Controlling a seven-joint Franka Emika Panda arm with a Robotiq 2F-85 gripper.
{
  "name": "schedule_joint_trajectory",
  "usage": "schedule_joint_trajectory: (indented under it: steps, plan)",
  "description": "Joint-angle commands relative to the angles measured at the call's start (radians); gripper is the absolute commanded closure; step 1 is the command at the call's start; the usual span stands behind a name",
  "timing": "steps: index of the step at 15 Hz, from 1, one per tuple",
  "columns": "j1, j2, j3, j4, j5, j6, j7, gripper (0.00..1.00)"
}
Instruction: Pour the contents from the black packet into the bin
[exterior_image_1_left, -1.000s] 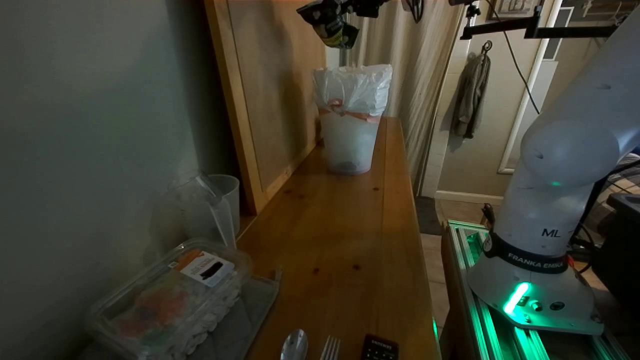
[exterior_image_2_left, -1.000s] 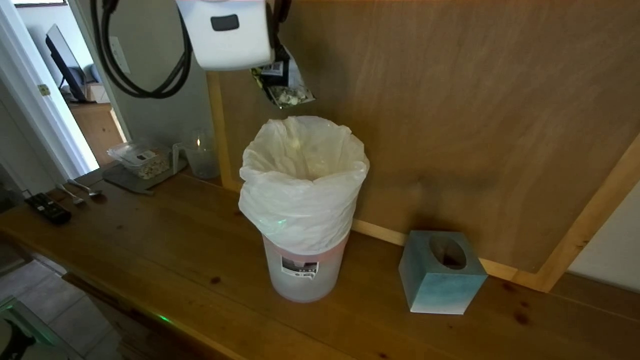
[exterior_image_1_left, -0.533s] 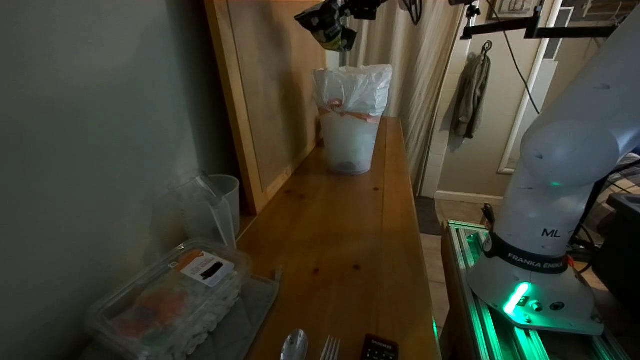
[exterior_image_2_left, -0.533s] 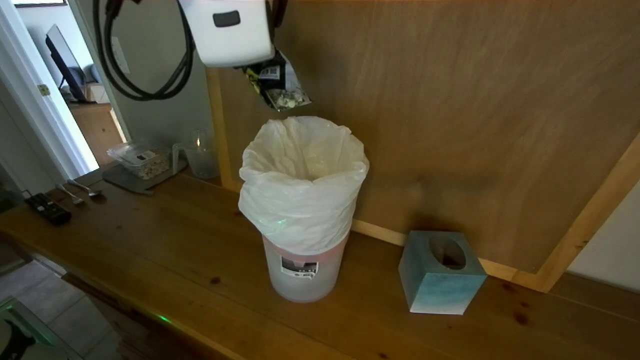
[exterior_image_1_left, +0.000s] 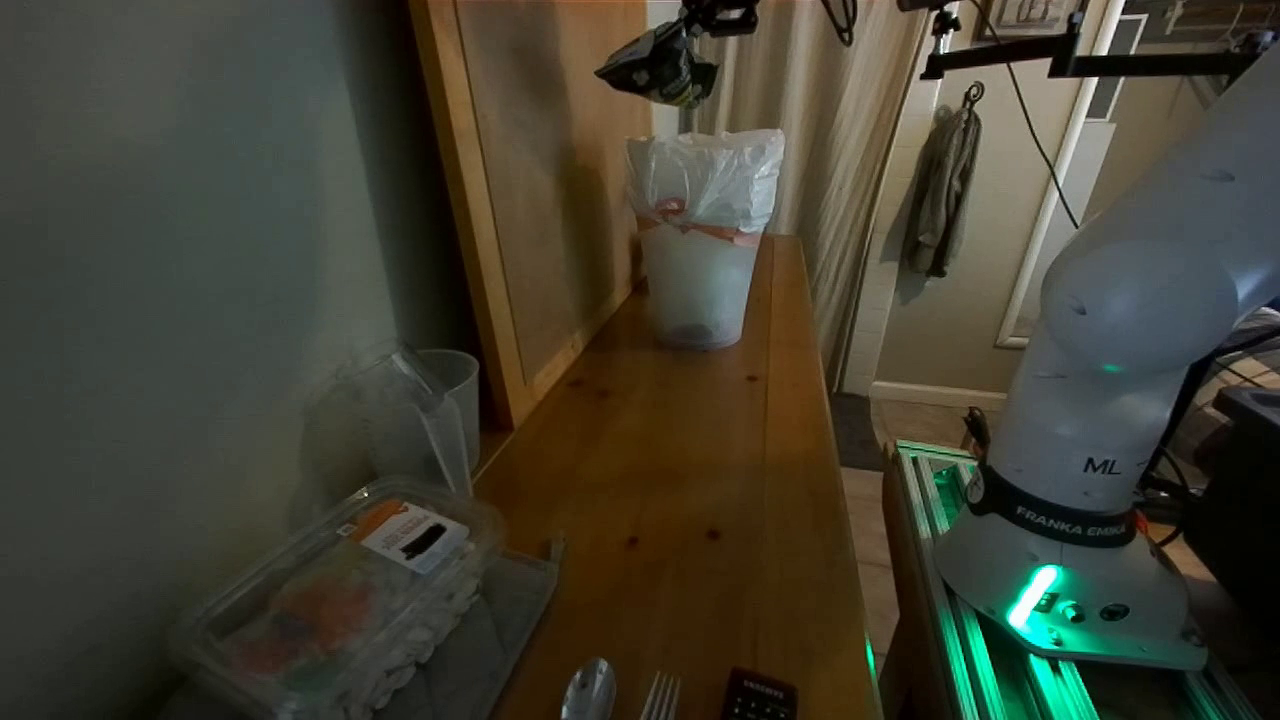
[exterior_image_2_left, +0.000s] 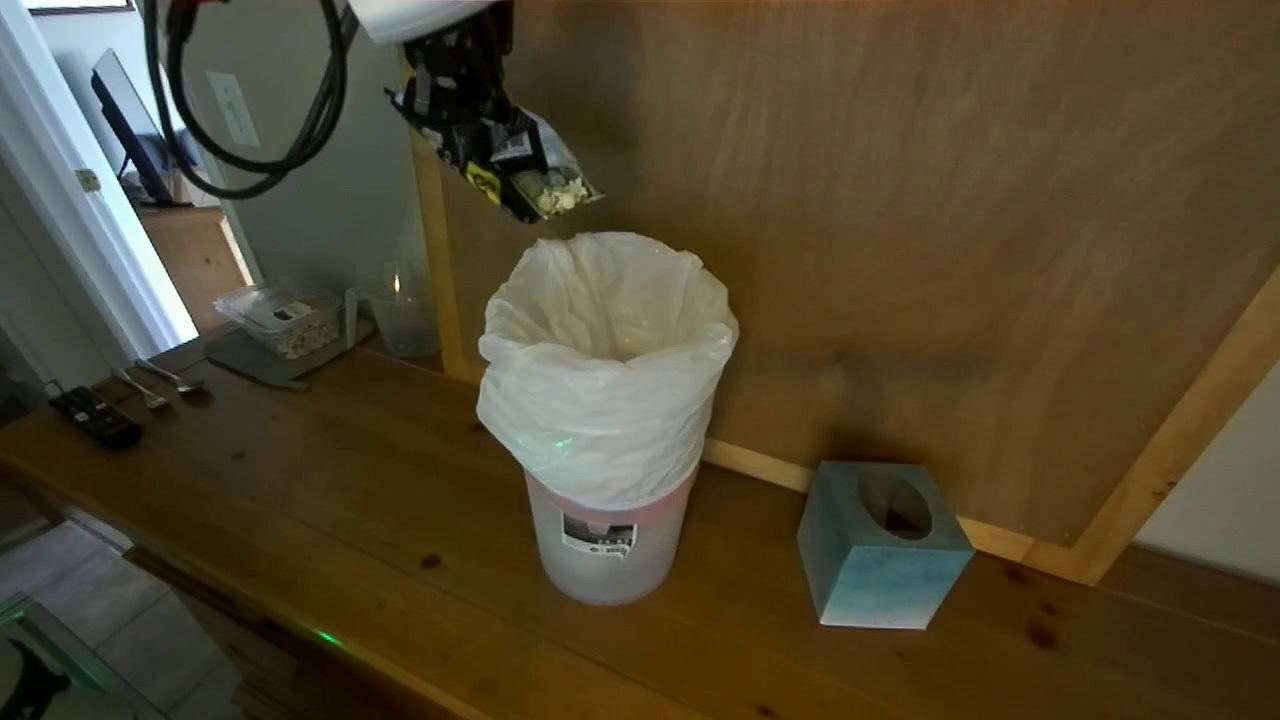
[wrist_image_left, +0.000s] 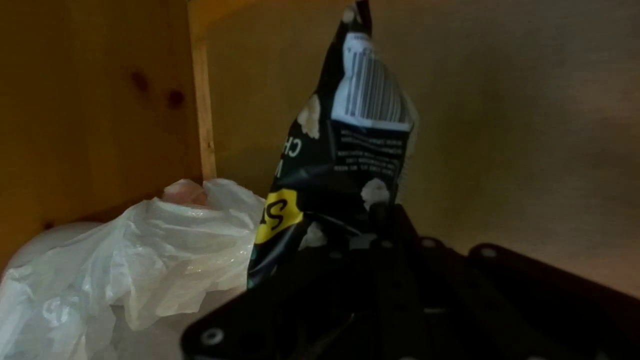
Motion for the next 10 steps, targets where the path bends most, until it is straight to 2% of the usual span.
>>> schedule_joint_trajectory:
  steps: [1, 10]
  plan:
    - [0.004, -0.08, 0.046, -0.074, -0.105, 0.031, -0.038, 1.0]
    - [0.064, -0.211, 0.143, -0.227, -0.27, -0.004, -0.174, 1.0]
